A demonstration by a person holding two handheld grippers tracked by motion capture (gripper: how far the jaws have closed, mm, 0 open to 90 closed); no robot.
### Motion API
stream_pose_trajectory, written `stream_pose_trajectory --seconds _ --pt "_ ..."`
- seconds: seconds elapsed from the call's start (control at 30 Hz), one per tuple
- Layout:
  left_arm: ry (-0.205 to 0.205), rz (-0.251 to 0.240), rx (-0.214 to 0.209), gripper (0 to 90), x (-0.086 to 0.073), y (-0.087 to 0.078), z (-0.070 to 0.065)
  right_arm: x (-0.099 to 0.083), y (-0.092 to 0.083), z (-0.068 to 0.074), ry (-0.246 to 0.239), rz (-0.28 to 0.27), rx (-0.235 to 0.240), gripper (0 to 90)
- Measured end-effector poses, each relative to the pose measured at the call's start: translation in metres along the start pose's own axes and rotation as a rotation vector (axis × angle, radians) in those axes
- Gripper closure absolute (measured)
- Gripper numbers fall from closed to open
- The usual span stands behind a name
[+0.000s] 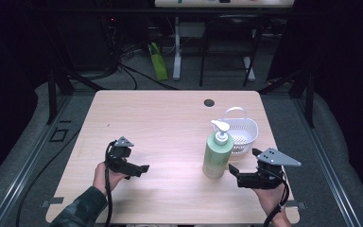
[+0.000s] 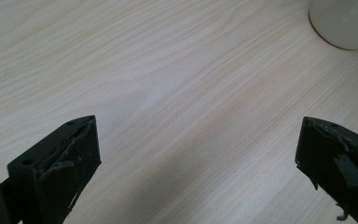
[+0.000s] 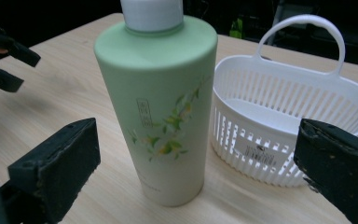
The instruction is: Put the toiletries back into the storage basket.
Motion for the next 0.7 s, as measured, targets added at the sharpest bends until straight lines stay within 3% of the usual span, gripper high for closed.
stream_pose_trajectory --seconds 0.7 --pt "0.008 0.007 -0.003 0.0 0.000 0.002 -0.001 0.043 0.018 0.018 -0.021 -0.169 0.025 0.0"
Point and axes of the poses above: each handheld gripper's, and its own axes: y roughly forward along the jaws, x roughly out of its top, z roughly to its left, the point moved 10 cm from there along y, roughly forward along the jaws, and after that the axes turned 1 degree about -z, right-handed, at the moved point
